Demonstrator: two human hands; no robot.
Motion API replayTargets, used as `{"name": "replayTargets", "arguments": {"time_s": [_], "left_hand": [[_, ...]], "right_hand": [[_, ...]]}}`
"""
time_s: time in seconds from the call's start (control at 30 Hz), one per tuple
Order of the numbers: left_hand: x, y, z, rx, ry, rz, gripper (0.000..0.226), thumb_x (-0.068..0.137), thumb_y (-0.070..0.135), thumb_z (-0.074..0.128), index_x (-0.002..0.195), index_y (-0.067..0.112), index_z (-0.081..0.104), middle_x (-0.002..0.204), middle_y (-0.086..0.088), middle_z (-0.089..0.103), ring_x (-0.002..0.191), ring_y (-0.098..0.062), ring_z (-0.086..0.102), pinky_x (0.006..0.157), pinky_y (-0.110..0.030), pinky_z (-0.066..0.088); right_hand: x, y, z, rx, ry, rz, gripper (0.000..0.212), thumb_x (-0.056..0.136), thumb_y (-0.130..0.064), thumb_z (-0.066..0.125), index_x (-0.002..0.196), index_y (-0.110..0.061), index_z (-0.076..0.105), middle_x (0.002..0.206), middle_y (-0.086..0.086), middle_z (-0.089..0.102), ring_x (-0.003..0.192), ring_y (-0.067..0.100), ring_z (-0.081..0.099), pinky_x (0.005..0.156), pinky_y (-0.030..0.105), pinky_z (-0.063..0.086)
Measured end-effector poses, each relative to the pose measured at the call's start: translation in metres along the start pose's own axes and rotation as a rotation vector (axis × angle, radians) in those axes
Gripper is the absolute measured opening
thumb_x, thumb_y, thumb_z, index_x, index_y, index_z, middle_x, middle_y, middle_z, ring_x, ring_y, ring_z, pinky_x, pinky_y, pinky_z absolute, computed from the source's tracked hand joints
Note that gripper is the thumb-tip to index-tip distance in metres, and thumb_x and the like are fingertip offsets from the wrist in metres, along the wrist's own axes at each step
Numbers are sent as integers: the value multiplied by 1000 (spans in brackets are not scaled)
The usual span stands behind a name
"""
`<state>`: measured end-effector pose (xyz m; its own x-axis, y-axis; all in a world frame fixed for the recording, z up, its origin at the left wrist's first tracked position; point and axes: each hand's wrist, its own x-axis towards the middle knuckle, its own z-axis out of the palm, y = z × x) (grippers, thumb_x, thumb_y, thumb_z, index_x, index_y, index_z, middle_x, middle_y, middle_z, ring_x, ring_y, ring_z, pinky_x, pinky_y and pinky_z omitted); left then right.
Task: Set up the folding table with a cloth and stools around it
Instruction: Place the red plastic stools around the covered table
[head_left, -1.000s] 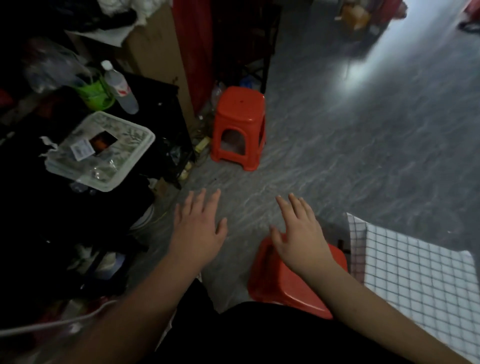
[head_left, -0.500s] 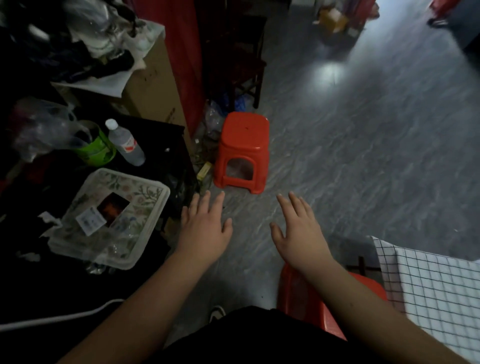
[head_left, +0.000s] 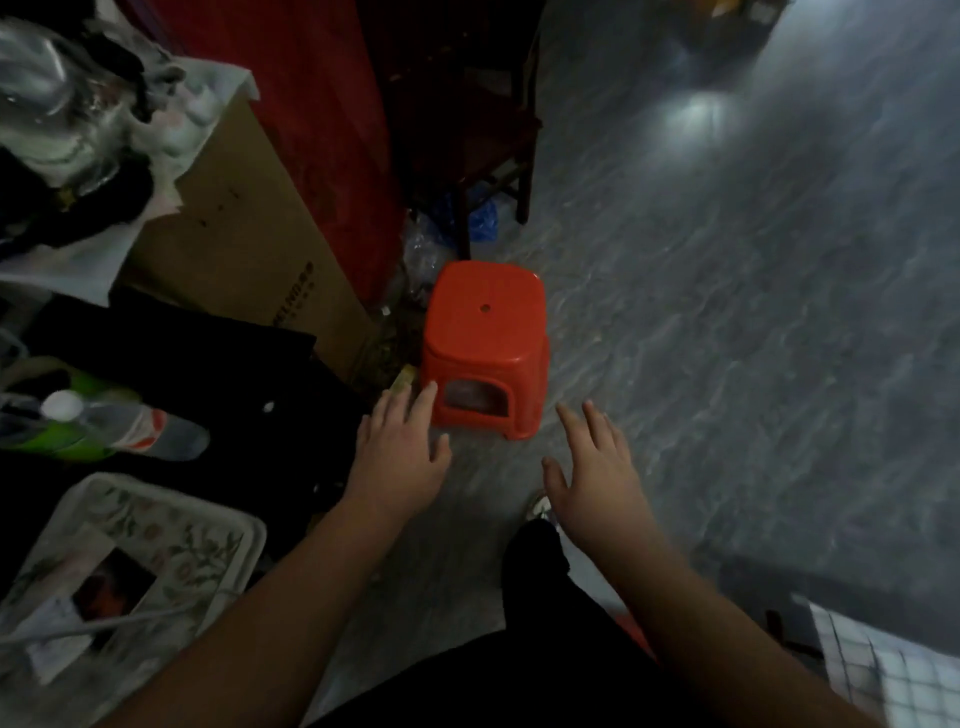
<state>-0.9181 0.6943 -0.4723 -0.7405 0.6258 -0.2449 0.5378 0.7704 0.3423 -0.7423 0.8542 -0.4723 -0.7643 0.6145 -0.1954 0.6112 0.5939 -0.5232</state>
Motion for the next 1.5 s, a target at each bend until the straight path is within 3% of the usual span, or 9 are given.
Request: {"name": "replayTargets", "arguments": {"time_s": [0.2, 0.4, 0.63, 0.8, 1.03, 1.2, 1.5], "left_hand": [[154, -7, 41, -56, -10, -47, 69, 96, 43, 47, 156, 27, 17, 162, -11, 18, 149, -31, 12, 120, -48, 16], [302, -46, 122, -39, -63, -123, 83, 90, 53, 55, 156, 34, 8, 164, -15, 3, 148, -37, 6, 118, -50, 15], [430, -107, 226, 57, -166, -101, 98, 82, 69, 57, 148, 50, -14, 162, -15, -18, 148, -42, -3, 117, -60, 16], [461, -118, 244, 9, -192, -146, 104, 79, 65, 65, 146, 54, -14, 161, -15, -19, 147, -43, -1, 115, -59, 20], [466, -118, 232, -140, -233, -210, 106, 71, 59, 77, 143, 64, -1, 162, -11, -15, 145, -45, 11, 112, -55, 27], [467, -104, 227, -136, -215, -233, 104, 72, 52, 79, 149, 54, 10, 160, -13, 0, 142, -40, 23, 111, -56, 33], [446, -17, 185, -72, -242, -100, 102, 74, 52, 78, 151, 50, 11, 159, -17, -3, 142, -43, 19, 115, -51, 28]], "right_hand": [[174, 46, 21, 1, -109, 4, 68, 94, -42, 53, 153, -32, 20, 161, 10, 25, 147, 30, 24, 115, 42, 23], [313, 97, 114, 34, -238, 91, 80, 94, -47, 58, 157, -30, 12, 165, 15, 5, 149, 38, 14, 117, 50, 22], [417, 141, 229, 98, -170, 183, 98, 86, -54, 66, 153, -48, -6, 165, 6, -16, 151, 38, 1, 115, 56, 23], [440, 136, 251, 128, -137, 224, 103, 84, -45, 73, 154, -48, -3, 164, 10, -15, 151, 37, 4, 118, 56, 25], [447, 130, 247, 296, -138, 367, 106, 81, -27, 80, 155, -41, 7, 163, 9, -6, 147, 33, 22, 115, 50, 33], [445, 132, 243, 330, -104, 388, 104, 78, -23, 81, 154, -42, 12, 161, 6, 6, 142, 30, 32, 111, 53, 40], [397, 149, 159, 320, -36, 472, 103, 77, -32, 82, 153, -47, 13, 156, 5, 18, 136, 28, 41, 107, 46, 44]]}}
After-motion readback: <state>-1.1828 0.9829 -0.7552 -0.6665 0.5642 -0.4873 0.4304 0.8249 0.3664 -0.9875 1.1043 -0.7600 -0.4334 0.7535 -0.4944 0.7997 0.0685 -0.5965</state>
